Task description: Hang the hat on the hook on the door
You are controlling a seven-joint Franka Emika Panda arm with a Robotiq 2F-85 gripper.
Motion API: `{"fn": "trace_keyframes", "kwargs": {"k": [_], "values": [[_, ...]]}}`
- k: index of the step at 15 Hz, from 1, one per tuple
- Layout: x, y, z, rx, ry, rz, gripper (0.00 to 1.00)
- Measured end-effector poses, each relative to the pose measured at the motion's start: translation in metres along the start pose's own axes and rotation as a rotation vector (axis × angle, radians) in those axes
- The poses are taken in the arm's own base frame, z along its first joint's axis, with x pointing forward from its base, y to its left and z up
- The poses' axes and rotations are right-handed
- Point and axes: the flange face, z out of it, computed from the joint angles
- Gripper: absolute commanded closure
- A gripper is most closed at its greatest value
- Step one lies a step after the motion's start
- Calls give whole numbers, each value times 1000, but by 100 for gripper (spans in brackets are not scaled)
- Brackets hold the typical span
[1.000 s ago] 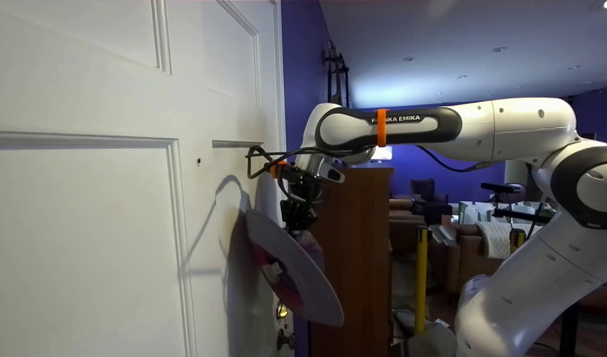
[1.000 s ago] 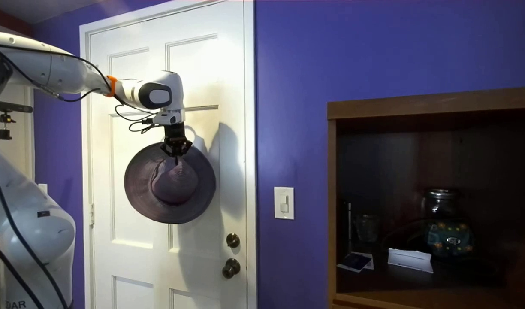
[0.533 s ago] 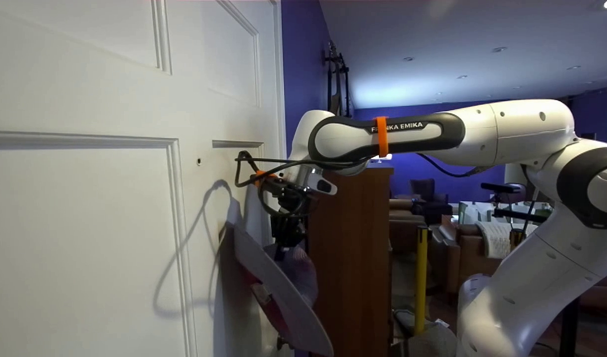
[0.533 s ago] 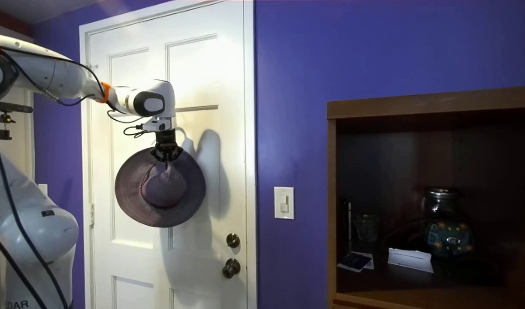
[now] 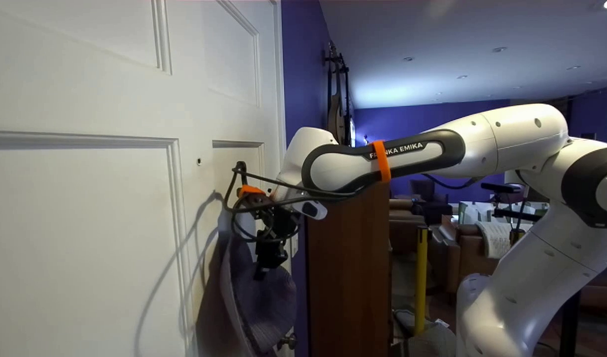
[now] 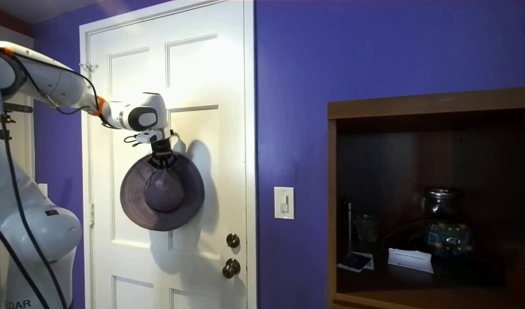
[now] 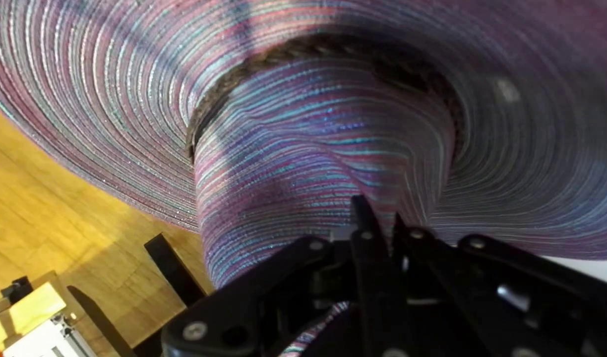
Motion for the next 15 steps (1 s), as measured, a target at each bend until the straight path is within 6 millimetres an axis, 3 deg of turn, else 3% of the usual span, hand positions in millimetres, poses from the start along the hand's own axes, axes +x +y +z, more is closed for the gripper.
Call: {"fn": "trace_keyframes", "kwargs": {"k": [5, 15], "values": [[-15, 13, 24, 3, -25, 31, 99], [-30, 19, 58, -28, -43, 21, 99]]}}
